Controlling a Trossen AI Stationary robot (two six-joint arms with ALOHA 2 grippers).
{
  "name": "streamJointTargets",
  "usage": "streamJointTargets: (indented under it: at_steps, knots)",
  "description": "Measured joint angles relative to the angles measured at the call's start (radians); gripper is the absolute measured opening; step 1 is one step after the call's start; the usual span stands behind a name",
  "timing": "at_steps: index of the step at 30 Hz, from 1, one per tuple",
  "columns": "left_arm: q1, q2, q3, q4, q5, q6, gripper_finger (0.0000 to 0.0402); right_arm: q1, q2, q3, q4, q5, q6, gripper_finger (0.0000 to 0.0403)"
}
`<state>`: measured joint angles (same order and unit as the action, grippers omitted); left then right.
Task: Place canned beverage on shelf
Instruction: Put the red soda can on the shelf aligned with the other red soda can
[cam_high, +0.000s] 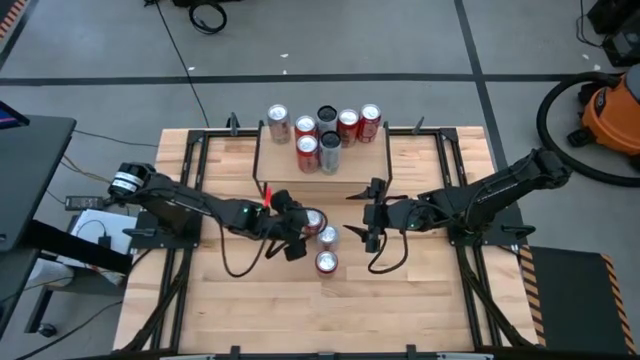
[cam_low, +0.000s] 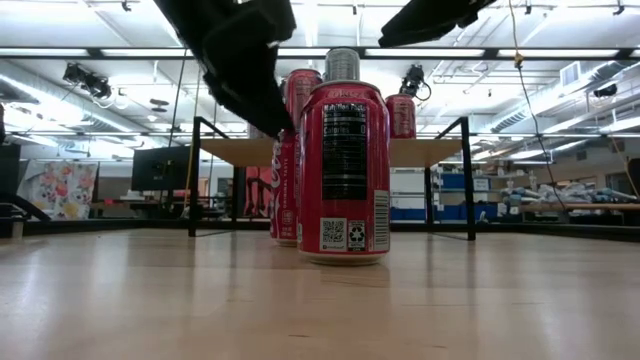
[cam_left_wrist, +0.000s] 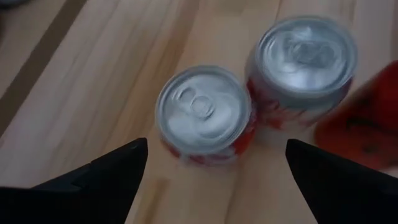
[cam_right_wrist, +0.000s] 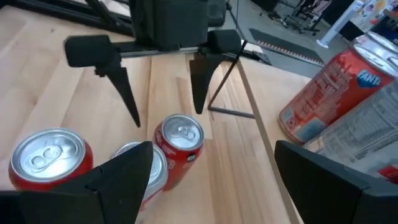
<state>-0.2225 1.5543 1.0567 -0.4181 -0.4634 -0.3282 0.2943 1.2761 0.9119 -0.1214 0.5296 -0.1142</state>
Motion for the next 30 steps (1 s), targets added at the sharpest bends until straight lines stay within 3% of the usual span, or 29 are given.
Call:
streamJointTargets:
  at_steps: [25,30]
  knots:
    - [0.08,0.122,-0.002,0.104,0.102,0.092,0.0393,0.0,0.0,-0.001,0.038,-0.034,-0.001,0.0347]
    - [0.086,0.139,-0.001,0.12,0.103,0.111,0.0372,0.0,0.0,-0.001,0.037,-0.034,-0.001,0.0347]
